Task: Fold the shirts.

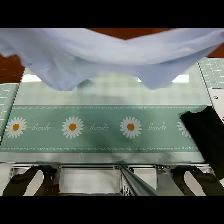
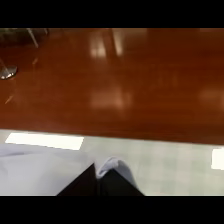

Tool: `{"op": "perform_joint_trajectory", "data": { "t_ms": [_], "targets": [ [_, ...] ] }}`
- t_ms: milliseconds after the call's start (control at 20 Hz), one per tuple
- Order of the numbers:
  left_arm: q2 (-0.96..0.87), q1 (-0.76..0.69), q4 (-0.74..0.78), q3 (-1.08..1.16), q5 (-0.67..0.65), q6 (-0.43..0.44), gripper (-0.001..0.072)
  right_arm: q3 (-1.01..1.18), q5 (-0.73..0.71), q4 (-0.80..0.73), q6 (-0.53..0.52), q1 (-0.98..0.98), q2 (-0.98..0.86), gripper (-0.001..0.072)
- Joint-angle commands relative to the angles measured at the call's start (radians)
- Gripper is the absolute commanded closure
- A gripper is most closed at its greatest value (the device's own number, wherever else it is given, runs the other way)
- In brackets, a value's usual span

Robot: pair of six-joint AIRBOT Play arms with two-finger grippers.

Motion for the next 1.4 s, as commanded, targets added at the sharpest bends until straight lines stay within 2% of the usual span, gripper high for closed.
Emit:
{"op": "perform_joint_trajectory", "data": {
  "t_ms": [0,200,400,500,600,750,850,1050,1200,1350],
  "targets": [
    [0.152,0.044,0.286,0.127,-0.049,-0.070,0.0693,0.066,0.048,-0.077,0.012,0.003,0.161,0.0698],
    [0.305,0.033,0.480,0.126,-0.134,-0.135,0.0693,0.066,0.081,-0.107,0.038,0.003,0.311,0.0699],
    [0.346,-0.004,0.493,0.124,-0.209,-0.150,0.0693,0.066,0.216,-0.111,0.078,0.003,0.354,0.0698],
    [0.340,-0.012,0.507,0.083,-0.213,-0.163,0.0693,0.047,0.237,-0.112,0.079,0.003,0.354,0.0698],
    [0.327,-0.011,0.478,-0.011,-0.213,-0.196,0.0693,-0.003,0.238,-0.100,0.115,0.003,0.353,0.0698],
    [0.281,-0.012,0.367,-0.215,-0.205,-0.196,0.0693,-0.172,0.239,-0.048,0.126,0.003,0.353,0.0698],
    [0.217,-0.012,0.297,-0.361,-0.159,-0.171,0.0693,-0.348,0.184,-0.047,0.122,0.003,0.353,0.0698],
    [-0.010,-0.053,0.241,-0.531,0.041,-0.111,0.0693,-0.661,-0.066,-0.007,0.061,0.003,0.260,0.0698],
    [-0.227,-0.132,0.241,-0.495,0.230,-0.106,0.0693,-0.700,-0.277,0.027,0.013,0.003,0.050,0.0698],
    [-0.447,-0.191,0.240,-0.399,0.288,-0.118,0.0693,-0.662,-0.395,0.151,-0.068,0.003,-0.200,0.0698]
  ]
}}
